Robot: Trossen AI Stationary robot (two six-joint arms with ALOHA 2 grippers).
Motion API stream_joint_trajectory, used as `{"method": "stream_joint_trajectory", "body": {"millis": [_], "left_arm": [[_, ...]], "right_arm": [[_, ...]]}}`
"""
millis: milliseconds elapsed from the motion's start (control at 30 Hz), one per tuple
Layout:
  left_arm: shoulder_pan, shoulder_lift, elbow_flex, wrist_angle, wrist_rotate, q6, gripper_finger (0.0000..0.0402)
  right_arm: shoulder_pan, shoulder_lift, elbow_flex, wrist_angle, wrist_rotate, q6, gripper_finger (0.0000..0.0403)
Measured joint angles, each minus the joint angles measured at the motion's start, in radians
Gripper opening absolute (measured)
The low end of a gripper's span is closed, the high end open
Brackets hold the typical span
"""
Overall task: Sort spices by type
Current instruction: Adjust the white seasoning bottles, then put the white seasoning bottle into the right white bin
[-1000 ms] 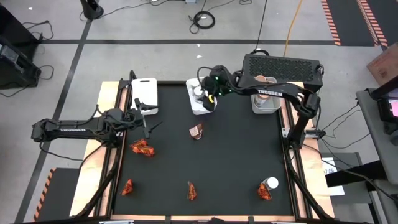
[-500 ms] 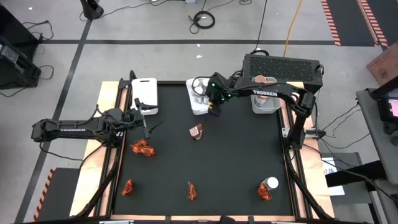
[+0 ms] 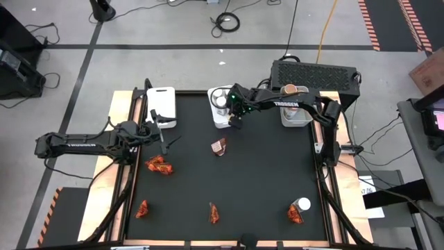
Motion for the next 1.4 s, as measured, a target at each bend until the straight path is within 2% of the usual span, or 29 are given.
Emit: {"method": "stream_joint_trajectory", "body": {"millis": [200,333,400,533,600,1033,1233,1400], "left_arm": [[0.0,0.001,0.0,0.001,0.0,0.001,0.0338],[0.0,0.001,0.0,0.001,0.0,0.004,0.0338],[0.0,0.001,0.0,0.001,0.0,0.006,0.0338],[0.0,0.001,0.0,0.0,0.0,0.006,0.0338],[0.0,0.001,0.0,0.001,0.0,0.006,0.0338],[0.0,0.001,0.0,0.001,0.0,0.004,0.0338],[0.0,0.001,0.0,0.001,0.0,0.004,0.0338],[0.0,0.001,0.0,0.001,0.0,0.005,0.0338]], "right_arm": [[0.0,0.012,0.0,0.044,0.115,-0.026,0.0001],[0.0,0.012,0.0,0.057,0.119,-0.035,0.0001],[0.0,0.012,0.0,0.062,0.105,-0.037,0.0],[0.011,0.012,0.0,0.069,-0.023,-0.06,0.0],[0.02,0.012,0.0,0.082,-0.049,-0.061,0.0],[0.036,0.011,0.0,0.248,-0.048,-0.077,0.0],[0.041,-0.004,0.0,0.19,-0.049,-0.025,0.0],[0.073,-0.08,0.0,0.122,-0.051,0.01,0.0]]}}
